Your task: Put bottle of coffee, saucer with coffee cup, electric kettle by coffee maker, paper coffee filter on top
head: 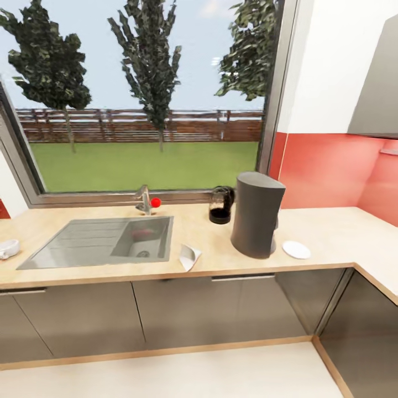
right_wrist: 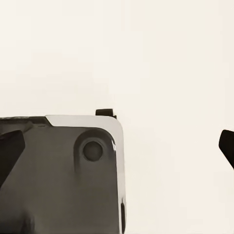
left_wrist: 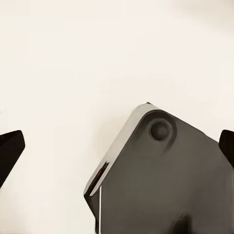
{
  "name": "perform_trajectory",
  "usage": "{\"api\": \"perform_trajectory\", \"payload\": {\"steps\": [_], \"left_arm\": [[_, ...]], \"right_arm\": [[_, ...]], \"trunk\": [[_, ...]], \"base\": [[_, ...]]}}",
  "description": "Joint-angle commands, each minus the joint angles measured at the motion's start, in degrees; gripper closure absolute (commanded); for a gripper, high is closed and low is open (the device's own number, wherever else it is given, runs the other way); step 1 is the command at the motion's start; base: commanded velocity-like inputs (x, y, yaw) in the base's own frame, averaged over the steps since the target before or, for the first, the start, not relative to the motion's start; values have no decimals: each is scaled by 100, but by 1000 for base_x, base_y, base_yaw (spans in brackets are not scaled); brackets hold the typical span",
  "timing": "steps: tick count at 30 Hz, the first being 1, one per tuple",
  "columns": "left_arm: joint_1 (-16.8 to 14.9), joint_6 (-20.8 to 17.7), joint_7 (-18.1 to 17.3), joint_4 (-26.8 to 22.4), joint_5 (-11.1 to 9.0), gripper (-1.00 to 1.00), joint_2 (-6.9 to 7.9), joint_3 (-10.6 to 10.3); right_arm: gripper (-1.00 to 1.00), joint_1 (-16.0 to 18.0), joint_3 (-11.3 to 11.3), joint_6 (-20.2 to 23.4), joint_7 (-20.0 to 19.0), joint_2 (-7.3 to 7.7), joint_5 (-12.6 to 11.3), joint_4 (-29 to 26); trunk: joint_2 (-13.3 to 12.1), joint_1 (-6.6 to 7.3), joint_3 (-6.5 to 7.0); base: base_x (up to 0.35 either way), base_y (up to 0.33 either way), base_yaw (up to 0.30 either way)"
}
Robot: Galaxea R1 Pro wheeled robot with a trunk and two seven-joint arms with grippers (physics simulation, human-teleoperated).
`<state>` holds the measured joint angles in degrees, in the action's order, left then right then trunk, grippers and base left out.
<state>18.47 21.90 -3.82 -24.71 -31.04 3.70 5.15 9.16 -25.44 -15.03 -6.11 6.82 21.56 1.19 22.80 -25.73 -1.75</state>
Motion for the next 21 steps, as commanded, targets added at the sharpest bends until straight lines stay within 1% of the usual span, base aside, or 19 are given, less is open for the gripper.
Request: {"api": "perform_trajectory", "payload": {"steps": [1, 21], "left_arm": [[0, -1, -40, -4, -59, -100, -1, 8], [-1, -1, -40, 1, -64, -100, -1, 7]], "right_arm": [[-100, 6, -49, -27, -15, 4, 32, 13], [-100, 6, -40, -27, 28, -31, 32, 30]], "trunk": [[12, -6, -11], [12, -6, -11]], "base": [[182, 313, 0], [85, 334, 0]]}}
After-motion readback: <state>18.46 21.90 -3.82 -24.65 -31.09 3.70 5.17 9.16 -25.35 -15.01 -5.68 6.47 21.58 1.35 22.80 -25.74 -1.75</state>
